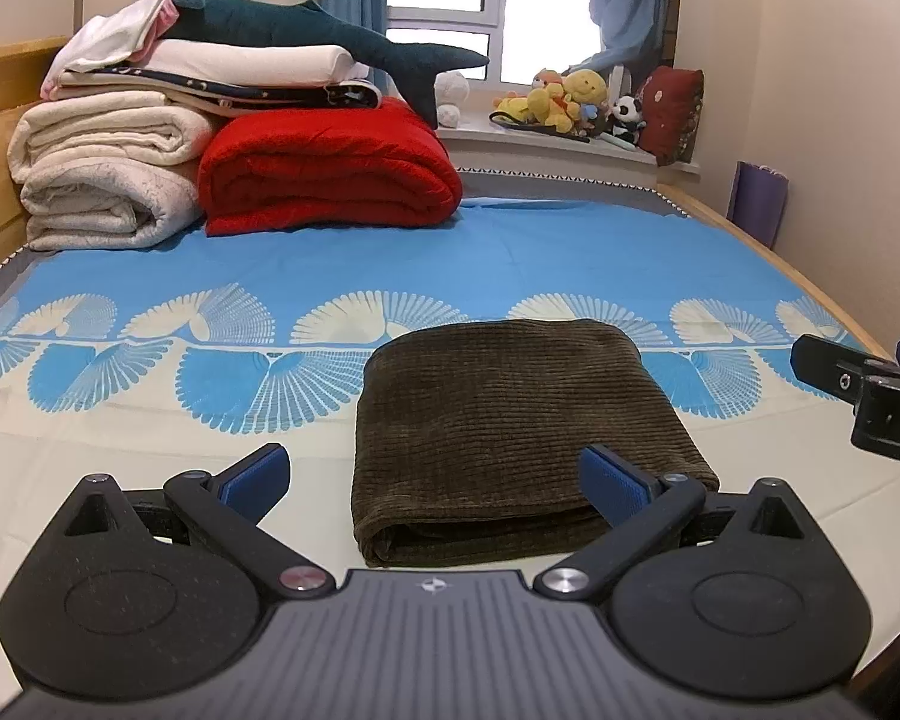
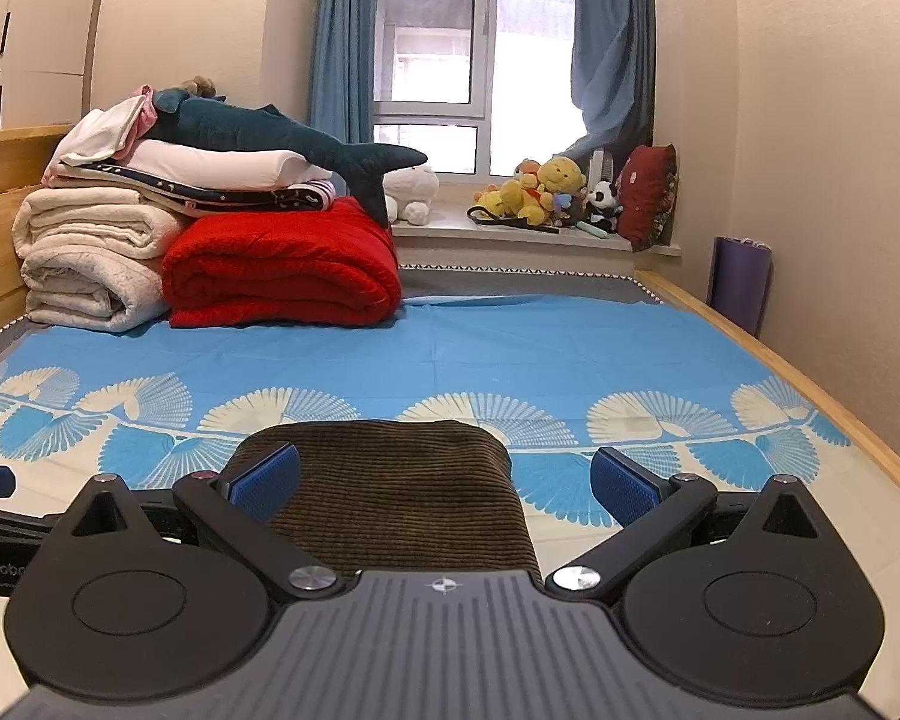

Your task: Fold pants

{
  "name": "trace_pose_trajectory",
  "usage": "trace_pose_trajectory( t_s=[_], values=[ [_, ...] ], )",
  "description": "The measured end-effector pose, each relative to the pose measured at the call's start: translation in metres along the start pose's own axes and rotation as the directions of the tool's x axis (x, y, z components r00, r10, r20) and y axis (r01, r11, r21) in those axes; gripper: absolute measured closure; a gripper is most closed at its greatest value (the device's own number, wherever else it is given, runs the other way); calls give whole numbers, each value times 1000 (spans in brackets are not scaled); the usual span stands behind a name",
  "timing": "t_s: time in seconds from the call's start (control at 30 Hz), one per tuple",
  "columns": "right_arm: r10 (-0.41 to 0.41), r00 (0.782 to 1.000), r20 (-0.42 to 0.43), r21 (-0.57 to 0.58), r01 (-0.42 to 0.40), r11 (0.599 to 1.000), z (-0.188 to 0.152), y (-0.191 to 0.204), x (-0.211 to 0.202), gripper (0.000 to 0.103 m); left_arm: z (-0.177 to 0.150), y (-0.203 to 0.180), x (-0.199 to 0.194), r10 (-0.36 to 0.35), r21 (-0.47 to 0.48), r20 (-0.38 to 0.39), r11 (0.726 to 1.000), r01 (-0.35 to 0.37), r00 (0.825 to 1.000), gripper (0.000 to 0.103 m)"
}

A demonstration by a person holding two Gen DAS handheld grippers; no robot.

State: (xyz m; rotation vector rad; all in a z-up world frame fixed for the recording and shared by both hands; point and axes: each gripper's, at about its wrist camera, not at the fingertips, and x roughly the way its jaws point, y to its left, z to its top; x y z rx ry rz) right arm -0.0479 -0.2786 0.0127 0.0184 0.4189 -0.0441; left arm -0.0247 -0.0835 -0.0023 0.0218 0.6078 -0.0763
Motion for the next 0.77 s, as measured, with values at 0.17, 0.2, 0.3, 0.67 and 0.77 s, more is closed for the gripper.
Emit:
trace_pose_trajectory(
  t_s=[0.17,0.2,0.3,0.67,0.77],
  values=[
    [0,1000,-8,-2,0,1000,0,3,2,1,1,3,1,-4,-16,-5,1000,4,1000,0],
    [1,1000,-8,-2,-1,1000,0,2,1,1,1,3,2,-5,-21,-11,1000,5,1000,0],
    [4,1000,-5,-15,-4,1000,-1,3,1,1,0,2,2,-7,-23,-16,1000,7,1000,0],
    [14,1000,-14,-32,-14,999,-2,4,1,1,1,2,4,-3,-20,-17,1000,3,1000,0],
    [18,1000,-11,-40,-18,999,-2,5,-1,1,1,2,4,2,-21,-21,1000,-2,1000,0]
  ],
)
